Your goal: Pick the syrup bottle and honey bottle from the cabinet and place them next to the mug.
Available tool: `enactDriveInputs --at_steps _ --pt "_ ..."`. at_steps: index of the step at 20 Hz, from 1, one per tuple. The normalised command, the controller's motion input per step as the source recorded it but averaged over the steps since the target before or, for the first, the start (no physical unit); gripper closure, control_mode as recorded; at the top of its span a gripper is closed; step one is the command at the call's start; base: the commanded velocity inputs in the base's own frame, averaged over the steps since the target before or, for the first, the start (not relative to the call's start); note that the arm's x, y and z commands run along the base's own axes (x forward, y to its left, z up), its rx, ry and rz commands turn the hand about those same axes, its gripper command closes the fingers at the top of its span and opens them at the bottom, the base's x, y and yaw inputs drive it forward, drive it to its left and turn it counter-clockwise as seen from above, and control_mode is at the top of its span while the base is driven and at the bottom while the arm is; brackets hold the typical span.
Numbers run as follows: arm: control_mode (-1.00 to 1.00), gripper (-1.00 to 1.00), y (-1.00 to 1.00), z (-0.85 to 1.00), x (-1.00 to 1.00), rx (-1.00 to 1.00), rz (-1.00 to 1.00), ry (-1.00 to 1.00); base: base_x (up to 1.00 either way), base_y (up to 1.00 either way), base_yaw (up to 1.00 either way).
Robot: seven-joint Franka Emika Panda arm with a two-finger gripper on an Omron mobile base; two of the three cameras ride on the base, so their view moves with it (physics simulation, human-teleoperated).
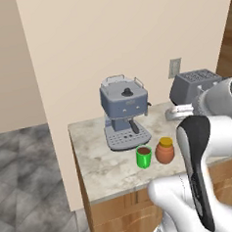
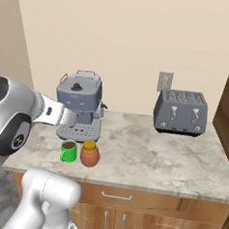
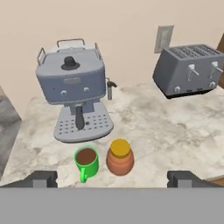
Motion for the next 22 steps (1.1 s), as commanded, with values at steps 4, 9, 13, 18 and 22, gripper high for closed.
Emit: enactDriveInputs --at_steps 4,9,13,18,22 --pt "-1.00 -1.00 0.00 0.48 -0.56 0.05 0.05 -0.13 0.00 0.00 0.00" --pt "-1.00 -1.00 0.02 0.07 -0.13 0.00 0.00 -0.06 0.00 0.00 0.00" --pt "-1.00 -1.00 0.00 0.00 0.00 0.00 0.00 0.00 0.00 0.00 0.00" --pt "1.00 -1.00 0.00 0.00 -0.02 0.00 0.00 0.00 -0.53 -0.03 -0.13" --pt "1.00 -1.00 0.00 0.00 0.00 0.00 0.00 0.00 -0.93 0.01 -0.51"
